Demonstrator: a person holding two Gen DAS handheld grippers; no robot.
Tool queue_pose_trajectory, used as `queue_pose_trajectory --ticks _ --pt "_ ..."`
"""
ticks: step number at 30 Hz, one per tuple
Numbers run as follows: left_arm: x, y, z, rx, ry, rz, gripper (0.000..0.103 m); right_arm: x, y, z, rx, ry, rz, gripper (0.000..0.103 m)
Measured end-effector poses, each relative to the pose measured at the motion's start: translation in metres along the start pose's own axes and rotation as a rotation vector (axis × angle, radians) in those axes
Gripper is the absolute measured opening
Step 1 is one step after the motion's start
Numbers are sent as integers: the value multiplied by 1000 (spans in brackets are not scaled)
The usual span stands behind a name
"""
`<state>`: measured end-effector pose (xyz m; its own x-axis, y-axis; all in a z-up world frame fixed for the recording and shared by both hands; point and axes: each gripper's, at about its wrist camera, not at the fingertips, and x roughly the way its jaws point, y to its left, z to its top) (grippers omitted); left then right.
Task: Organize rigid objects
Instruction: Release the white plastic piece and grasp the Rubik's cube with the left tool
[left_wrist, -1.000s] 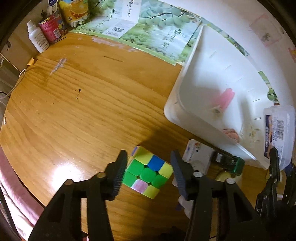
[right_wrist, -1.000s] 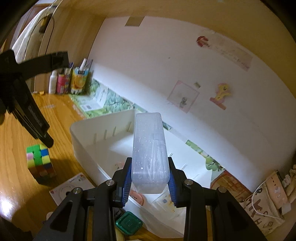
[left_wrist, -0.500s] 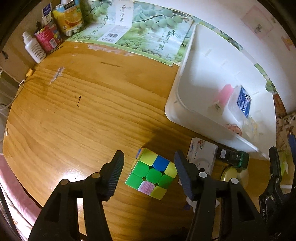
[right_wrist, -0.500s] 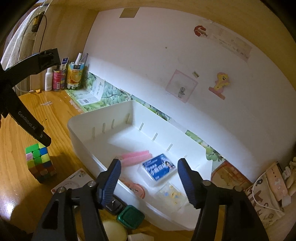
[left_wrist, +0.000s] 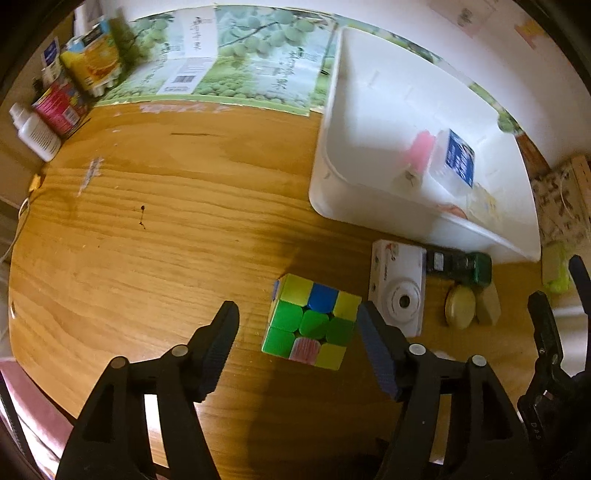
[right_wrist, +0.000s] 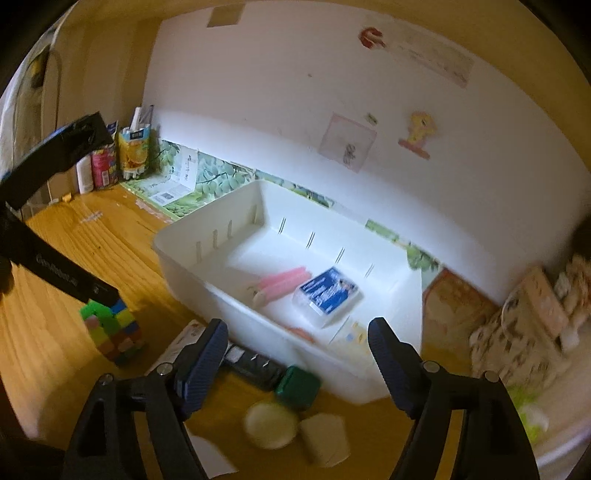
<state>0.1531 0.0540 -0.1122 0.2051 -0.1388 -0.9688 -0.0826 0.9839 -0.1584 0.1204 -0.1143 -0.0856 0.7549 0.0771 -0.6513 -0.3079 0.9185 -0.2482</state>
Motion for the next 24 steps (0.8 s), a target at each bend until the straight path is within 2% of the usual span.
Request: queue_pose_trajectory --ticks 10,17,24 --pt "7 -7 -3 167 54 -35 79 -11 21 -15 173 112 -23 80" --pt "21 -13 -6 280 111 -46 80 -6 21 -39 419 241 -21 81" --pt "36 -20 -7 370 171 -33 80 -3 27 -63 586 322 -43 82"
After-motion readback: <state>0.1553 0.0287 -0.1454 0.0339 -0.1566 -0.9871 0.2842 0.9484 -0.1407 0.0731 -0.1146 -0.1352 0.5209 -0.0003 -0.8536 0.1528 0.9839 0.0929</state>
